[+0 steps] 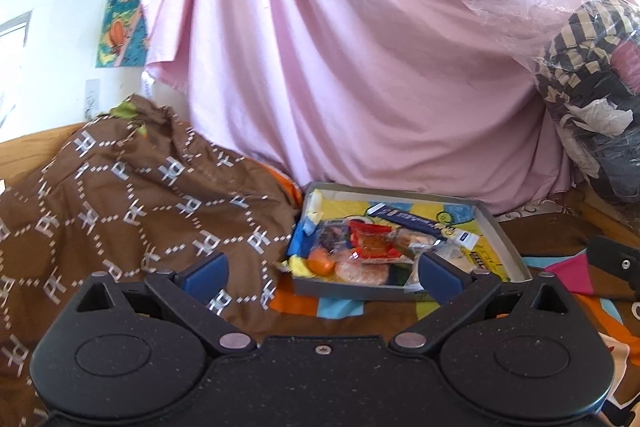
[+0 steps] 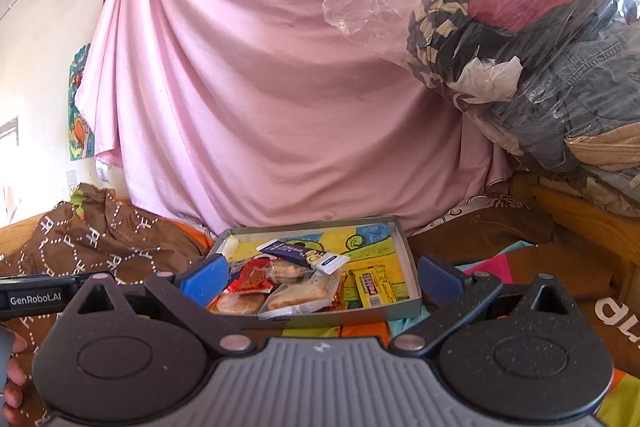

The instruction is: Organize snacks

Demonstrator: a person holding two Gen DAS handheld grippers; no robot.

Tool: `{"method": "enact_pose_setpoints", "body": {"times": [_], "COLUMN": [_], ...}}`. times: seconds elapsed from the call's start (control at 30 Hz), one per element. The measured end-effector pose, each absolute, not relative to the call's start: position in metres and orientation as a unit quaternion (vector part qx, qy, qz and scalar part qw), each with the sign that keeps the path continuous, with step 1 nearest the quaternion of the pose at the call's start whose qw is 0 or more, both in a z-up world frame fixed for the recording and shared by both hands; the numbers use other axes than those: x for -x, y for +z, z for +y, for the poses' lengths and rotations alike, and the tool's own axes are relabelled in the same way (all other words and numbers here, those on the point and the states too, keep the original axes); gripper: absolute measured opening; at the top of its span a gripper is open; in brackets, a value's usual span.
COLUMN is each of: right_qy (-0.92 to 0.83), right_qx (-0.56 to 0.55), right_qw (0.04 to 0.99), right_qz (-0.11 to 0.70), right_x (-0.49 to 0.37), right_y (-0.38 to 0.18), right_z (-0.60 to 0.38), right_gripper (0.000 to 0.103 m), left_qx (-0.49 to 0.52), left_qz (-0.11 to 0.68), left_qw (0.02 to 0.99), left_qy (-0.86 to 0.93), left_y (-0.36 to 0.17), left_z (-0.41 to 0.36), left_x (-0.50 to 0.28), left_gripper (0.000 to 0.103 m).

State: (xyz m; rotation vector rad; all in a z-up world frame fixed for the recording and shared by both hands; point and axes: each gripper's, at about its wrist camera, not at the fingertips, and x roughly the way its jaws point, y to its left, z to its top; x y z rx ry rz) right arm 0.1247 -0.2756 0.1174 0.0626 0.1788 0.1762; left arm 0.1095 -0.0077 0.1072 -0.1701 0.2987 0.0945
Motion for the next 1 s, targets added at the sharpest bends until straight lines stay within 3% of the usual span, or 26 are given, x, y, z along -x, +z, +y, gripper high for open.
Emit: {"method": "enact_pose_setpoints", "body": {"times": [1.0], "right_qy": [0.075], "right_qx": [-0.040], "right_qw": [0.989], "right_qz": [0.123], "right_x": [-0.073], "right_y": [0.090], "right_z": [-0.268], "right_gripper": [0.103], "left_qx": [0.065], "left_qz": [0.164], "left_qw": [0.983], "left_qy": [0.056], "left_y": [0.074], "left_z": [0.007], "left_x": [-0.051], "left_gripper": [0.102]}}
